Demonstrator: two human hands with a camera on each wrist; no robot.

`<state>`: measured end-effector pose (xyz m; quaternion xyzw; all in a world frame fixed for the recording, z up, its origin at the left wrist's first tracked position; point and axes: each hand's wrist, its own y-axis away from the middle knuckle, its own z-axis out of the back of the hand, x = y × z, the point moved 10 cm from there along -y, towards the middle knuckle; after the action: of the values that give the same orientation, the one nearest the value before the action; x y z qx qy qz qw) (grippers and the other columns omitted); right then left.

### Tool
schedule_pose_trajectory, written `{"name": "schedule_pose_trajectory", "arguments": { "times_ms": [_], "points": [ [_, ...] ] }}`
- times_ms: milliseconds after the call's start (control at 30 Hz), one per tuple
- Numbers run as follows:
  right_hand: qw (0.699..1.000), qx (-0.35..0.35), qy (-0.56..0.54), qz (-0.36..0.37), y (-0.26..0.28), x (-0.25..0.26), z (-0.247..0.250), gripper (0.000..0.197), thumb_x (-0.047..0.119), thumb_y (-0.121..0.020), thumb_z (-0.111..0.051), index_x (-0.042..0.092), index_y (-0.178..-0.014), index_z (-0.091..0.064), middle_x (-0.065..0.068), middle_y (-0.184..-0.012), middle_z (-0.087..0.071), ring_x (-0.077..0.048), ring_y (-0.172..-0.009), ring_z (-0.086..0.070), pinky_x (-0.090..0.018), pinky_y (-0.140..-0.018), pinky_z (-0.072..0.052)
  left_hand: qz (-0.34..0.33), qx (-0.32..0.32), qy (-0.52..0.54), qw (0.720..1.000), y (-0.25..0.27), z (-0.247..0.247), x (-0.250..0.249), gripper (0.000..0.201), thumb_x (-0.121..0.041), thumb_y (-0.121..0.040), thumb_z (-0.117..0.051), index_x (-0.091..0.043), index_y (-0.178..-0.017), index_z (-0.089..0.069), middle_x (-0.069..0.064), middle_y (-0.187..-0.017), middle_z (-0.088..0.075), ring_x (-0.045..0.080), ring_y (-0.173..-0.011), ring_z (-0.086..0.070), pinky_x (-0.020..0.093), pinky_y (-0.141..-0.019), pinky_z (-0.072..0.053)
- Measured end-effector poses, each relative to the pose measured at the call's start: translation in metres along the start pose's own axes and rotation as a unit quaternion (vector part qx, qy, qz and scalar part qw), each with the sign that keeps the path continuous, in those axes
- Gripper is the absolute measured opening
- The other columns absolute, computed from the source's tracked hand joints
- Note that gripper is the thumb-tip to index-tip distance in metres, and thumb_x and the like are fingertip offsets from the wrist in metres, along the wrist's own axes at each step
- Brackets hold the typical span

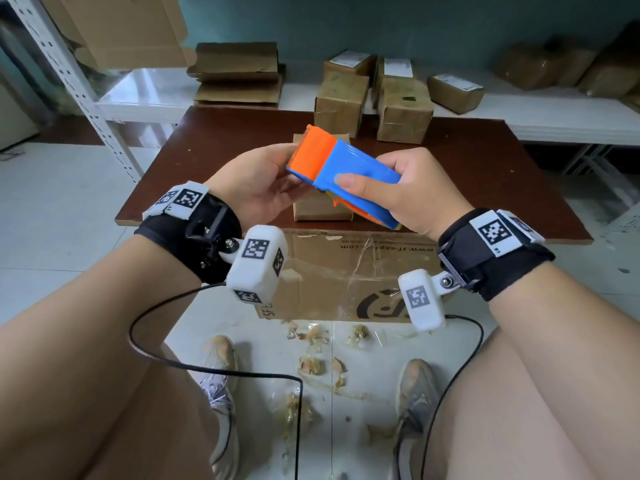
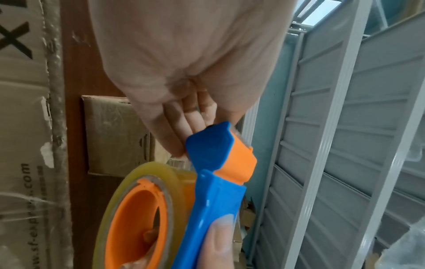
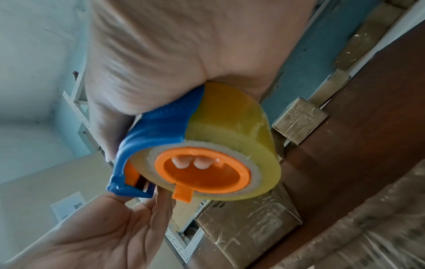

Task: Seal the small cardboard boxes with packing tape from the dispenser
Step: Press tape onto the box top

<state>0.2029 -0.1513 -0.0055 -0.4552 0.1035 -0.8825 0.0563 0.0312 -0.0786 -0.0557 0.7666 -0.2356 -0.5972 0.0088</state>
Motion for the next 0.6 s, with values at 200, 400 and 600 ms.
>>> {"name": "schedule_pose_trajectory", "arguments": {
  "times_ms": [200, 400, 600],
  "points": [
    [1.0, 0.0, 0.016, -0.01, 0.002, -0.005, -0.003, 0.078, 0.071, -0.078, -0.075, 0.0, -0.062, -0.045, -0.005, -0.056, -0.039, -0.019, -0.053, -0.04, -0.035, -0.056, -0.031, -0.005, -0.017, 0.001, 1.0, -0.005, 0.009, 0.003, 0.012, -0.019, -0.102, -0.069, -0.01, -0.109, -0.07, 0.004, -0.08, -0.069, 0.013, -0.072, -0.069, 0.026, -0.07, -0.062],
    [0.999, 0.012, 0.041, -0.005, 0.008, -0.004, -0.002, 0.078, 0.07, -0.079, -0.076, 0.0, -0.061, -0.045, -0.008, -0.056, -0.037, -0.016, -0.052, -0.037, -0.034, -0.055, -0.029, 0.019, 0.026, -0.011, 0.999, -0.004, 0.004, 0.01, 0.019, -0.02, -0.104, -0.067, -0.007, -0.117, -0.073, 0.009, -0.099, -0.074, 0.015, -0.083, -0.074, 0.027, -0.077, -0.065],
    [0.998, 0.005, 0.06, -0.011, 0.009, -0.009, 0.001, 0.083, 0.074, -0.077, -0.074, -0.006, -0.069, -0.053, -0.026, -0.068, -0.047, -0.019, -0.055, -0.04, -0.035, -0.056, -0.031, -0.048, -0.016, -0.003, 0.999, 0.0, 0.006, 0.004, 0.018, -0.01, -0.105, -0.064, -0.009, -0.093, -0.077, 0.01, -0.085, -0.078, 0.019, -0.076, -0.075, 0.032, -0.074, -0.065]
  ]
}}
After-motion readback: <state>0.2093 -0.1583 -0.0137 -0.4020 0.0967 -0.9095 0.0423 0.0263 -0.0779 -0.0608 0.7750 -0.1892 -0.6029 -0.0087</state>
